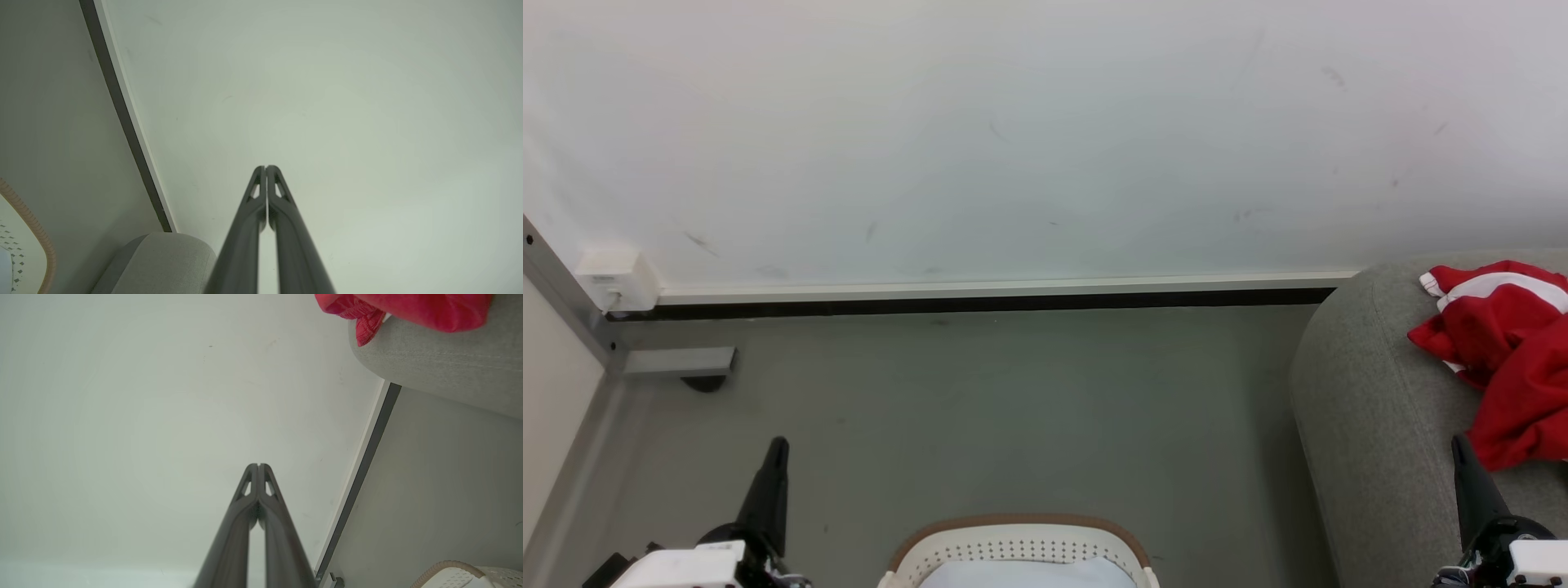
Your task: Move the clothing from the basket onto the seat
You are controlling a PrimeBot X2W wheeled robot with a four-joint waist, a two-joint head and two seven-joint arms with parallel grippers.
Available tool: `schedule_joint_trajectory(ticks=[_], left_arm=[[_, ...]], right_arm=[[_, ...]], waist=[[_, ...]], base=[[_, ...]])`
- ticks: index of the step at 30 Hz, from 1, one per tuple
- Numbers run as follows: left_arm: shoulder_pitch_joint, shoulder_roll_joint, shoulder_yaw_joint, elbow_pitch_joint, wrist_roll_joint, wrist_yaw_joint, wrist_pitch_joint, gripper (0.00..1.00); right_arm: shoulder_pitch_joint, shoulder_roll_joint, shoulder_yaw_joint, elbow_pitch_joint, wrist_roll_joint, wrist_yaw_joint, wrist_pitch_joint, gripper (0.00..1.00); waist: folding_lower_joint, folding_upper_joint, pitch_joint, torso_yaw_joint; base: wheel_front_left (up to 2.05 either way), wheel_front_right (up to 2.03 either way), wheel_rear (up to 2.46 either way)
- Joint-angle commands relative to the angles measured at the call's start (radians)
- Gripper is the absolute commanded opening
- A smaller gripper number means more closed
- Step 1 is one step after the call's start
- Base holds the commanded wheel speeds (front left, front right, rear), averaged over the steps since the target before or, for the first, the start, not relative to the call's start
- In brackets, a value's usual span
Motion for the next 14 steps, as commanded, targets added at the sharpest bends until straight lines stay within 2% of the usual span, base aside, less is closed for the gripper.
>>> schedule_joint_trajectory(ticks=[1, 14], left_arm=[[-0.008, 0.001, 0.002, 0.0, -0.014, -0.005, 0.003, 0.0], [-0.008, 0.001, 0.002, 0.0, -0.014, -0.005, 0.003, 0.0]], right_arm=[[-0.012, 0.001, -0.005, -0.002, -0.007, -0.002, 0.001, 0.0], [-0.012, 0.002, -0.005, -0.002, -0.008, -0.002, 0.002, 0.0]], waist=[[0.0, 0.0, 0.0, 0.0], [0.0, 0.0, 0.0, 0.0]], base=[[0.0, 0.0, 0.0], [0.0, 0.0, 0.0]])
